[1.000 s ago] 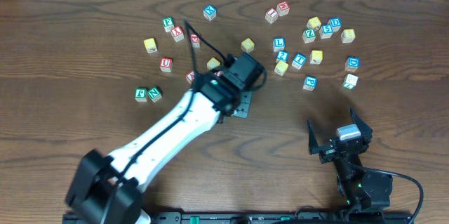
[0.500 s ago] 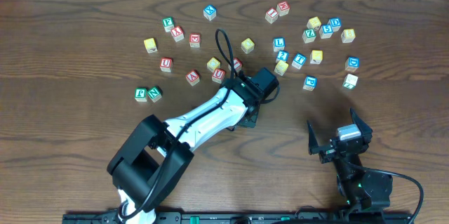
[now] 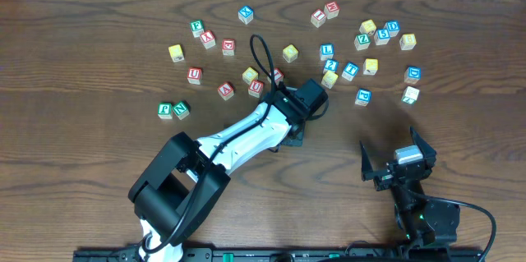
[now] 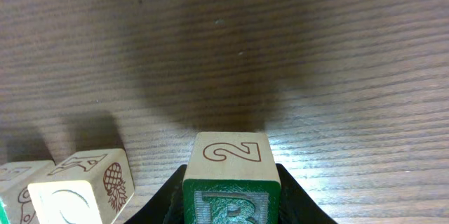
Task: Spell out ROBOT
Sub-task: 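Carry the B block with the left gripper toward the O block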
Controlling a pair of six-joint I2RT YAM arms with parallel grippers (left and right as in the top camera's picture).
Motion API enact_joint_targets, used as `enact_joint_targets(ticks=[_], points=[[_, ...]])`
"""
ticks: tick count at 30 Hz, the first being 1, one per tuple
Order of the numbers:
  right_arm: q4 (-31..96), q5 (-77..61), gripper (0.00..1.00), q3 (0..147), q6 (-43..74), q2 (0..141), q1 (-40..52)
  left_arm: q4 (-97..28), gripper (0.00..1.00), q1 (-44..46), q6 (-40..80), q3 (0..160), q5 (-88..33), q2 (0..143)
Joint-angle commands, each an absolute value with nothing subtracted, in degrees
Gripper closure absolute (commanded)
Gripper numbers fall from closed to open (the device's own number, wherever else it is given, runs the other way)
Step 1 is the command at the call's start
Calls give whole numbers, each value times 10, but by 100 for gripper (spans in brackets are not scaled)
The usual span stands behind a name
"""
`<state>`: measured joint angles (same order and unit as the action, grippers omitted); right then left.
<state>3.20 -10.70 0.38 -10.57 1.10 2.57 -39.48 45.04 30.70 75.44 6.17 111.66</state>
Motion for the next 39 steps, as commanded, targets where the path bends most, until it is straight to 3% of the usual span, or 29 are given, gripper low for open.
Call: enact_joint_targets(ticks=[1,8,39], points=[[35,-107,1,3,-97,10,22,-396,88,450,323,735,70,1125],[35,-107,1,3,-97,10,22,-402,92,450,323,735,69,1125],[35,-107,1,3,-97,10,22,-419,92,450,378,721,97,1125]])
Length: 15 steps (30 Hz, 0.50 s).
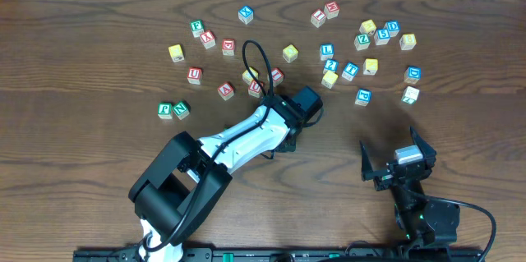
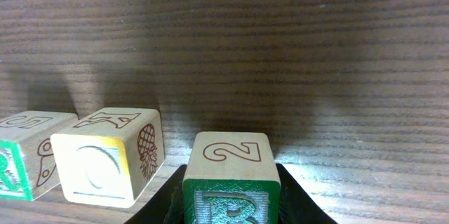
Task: Spell out ROBOT
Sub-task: 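Carry the B block with the left gripper toward the O block, then lower the B block to the right of O and open the left gripper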
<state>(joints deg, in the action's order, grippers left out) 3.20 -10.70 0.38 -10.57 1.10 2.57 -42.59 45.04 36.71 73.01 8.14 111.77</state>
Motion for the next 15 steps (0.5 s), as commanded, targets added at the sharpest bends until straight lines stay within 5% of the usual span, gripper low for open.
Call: enact_joint_targets(ticks=[1,15], points=[[35,-107,1,3,-97,10,22,-414,92,450,378,719,97,1125],[35,-107,1,3,-97,10,22,-384,92,447,378,703,93,1125]])
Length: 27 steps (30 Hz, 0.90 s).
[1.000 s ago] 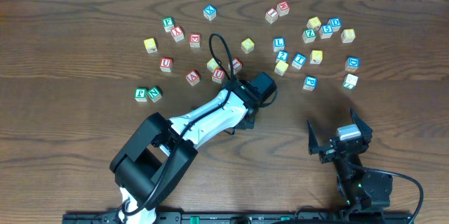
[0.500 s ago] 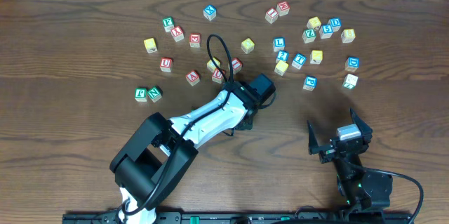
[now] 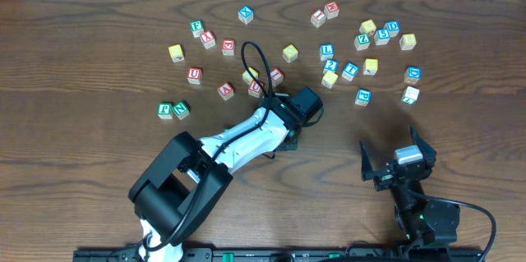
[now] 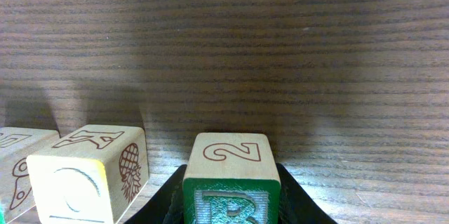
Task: Spell out ROBOT
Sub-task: 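Lower the B block to the right of O and open the left gripper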
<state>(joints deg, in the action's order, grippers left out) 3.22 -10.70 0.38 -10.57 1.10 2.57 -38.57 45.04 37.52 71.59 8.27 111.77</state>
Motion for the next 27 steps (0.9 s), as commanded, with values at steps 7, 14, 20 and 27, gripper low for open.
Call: enact_joint_targets(ticks=[7,14,20,27], points=[[35,-107,1,3,-97,10,22,-357,92,424,378,684,62,1125],[35,-107,1,3,-97,10,22,-357,92,417,378,680,53,1125],[35,-107,1,3,-97,10,22,-358,92,416,378,680,38,1125],[35,-107,1,3,-97,10,22,-366,92,414,378,680,23,1124]])
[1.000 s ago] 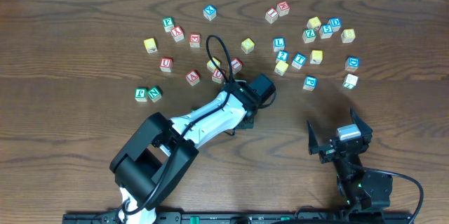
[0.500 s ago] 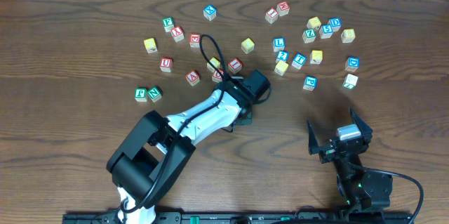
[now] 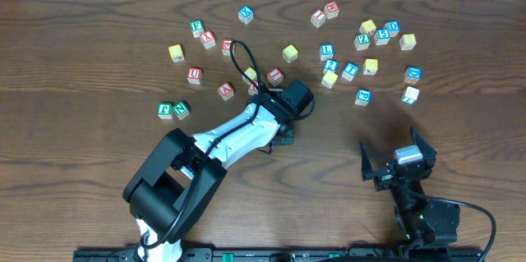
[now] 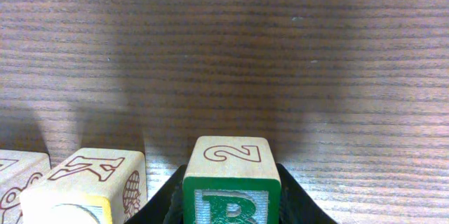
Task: Spell out ROBOT
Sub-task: 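Lower the B block to the right of O and open the left gripper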
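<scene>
My left gripper (image 4: pixel 231 173) is shut on a wooden block (image 4: pixel 230 155) with a brown "2" on top. Its green front face carries a letter that is cut off by the frame edge and reads as R or B. The block sits low over the bare wood. In the overhead view the left wrist (image 3: pixel 294 98) stands just below the middle cluster of blocks and hides the held block. My right gripper (image 3: pixel 394 153) rests open near the front right, with nothing between its fingers.
A yellow-edged K block (image 4: pixel 84 182) stands close on the held block's left, with another block (image 4: pixel 17 182) beyond it. Several letter blocks lie scattered across the far half of the table, left (image 3: pixel 197 48) and right (image 3: pixel 378 36). A green pair (image 3: pixel 173 110) sits further left.
My left wrist has shifted a little to the left and away, with the block still in its jaws. The K block now sits lower in the wrist view. The right arm has not moved.
At every earlier moment my left gripper was shut on the green block marked "2", just below the middle blocks. The wrist shifted only slightly between moments, and the K block moved about at the left of its view. My right gripper stayed open and still.
</scene>
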Controlling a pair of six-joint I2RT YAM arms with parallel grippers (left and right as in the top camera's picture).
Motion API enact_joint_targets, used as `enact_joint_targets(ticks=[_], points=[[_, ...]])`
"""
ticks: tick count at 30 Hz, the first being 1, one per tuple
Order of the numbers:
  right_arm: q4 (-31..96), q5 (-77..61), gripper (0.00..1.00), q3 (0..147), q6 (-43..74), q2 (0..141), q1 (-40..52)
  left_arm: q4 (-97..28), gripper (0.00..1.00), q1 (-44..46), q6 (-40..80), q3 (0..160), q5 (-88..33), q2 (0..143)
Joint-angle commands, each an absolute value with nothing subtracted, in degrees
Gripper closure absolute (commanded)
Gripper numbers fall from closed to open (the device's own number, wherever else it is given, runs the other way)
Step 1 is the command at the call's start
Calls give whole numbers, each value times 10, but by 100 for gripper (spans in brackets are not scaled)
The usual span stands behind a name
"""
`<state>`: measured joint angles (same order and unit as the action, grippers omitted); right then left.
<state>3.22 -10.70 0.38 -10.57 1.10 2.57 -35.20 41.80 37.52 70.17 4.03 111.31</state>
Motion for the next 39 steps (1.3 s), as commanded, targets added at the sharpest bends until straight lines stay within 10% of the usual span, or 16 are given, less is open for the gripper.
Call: enact_joint_targets(ticks=[1,39], points=[[35,-107,1,3,-97,10,22,-368,92,414,378,680,21,1124],[35,-107,1,3,-97,10,22,-310,93,414,352,611,26,1048]])
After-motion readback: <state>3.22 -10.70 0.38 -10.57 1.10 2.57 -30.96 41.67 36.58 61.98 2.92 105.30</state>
